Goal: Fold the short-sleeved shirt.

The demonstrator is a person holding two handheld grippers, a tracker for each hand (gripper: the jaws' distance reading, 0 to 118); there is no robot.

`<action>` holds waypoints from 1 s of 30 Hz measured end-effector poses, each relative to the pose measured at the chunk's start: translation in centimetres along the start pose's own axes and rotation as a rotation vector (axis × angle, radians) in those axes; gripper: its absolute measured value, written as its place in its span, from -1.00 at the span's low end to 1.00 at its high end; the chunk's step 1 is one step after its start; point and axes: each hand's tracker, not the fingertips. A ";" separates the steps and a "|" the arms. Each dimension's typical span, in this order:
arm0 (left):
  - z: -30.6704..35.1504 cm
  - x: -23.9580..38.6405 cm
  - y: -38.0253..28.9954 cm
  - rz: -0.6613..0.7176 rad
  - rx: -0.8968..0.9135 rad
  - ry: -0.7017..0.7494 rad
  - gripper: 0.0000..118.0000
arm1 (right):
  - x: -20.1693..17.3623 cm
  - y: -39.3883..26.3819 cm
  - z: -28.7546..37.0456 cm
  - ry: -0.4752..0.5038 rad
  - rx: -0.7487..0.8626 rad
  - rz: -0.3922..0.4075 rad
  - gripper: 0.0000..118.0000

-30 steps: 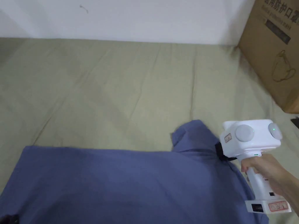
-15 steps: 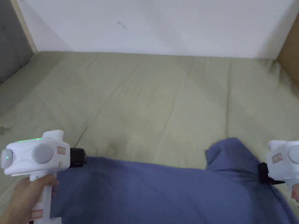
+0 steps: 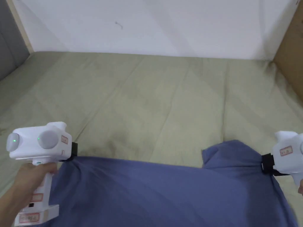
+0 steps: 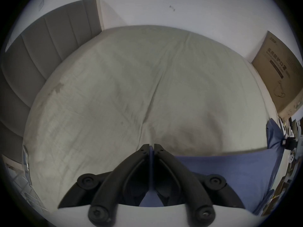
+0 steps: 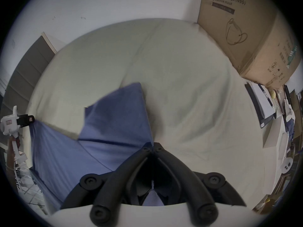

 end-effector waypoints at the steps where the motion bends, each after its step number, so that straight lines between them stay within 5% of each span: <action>1: 1.5 -0.1 0.0 -0.012 0.028 -0.015 -0.94 | 0.2 -0.1 1.2 0.003 0.020 -0.003 -1.00; 8: 11.8 -3.6 -3.9 0.011 0.145 -0.092 -0.94 | 1.6 -4.3 9.2 0.061 0.093 -0.012 -1.00; 15: 18.2 -7.3 -15.2 -0.034 0.125 -0.083 -0.94 | 2.1 -15.5 14.3 0.096 0.065 -0.002 -1.00; 19: 17.2 -9.5 -20.7 0.019 0.006 -0.097 -0.94 | 1.8 -22.6 12.9 0.063 -0.068 0.032 -1.00; 22: 15.6 -10.6 -24.0 0.020 -0.062 -0.051 -0.94 | 1.8 -26.7 10.9 0.091 -0.164 -0.038 -1.00; 27: 13.7 -11.9 -26.3 0.059 -0.086 -0.023 -0.82 | 1.4 -28.2 10.2 0.078 -0.123 -0.017 -0.95; 28: 13.2 -12.7 -26.3 0.064 -0.074 -0.030 -0.58 | 1.3 -28.1 10.3 0.075 -0.119 -0.019 -0.70; 30: 13.6 -13.1 -25.8 0.099 -0.063 0.011 0.19 | 0.9 -27.3 11.1 0.081 -0.117 -0.016 0.41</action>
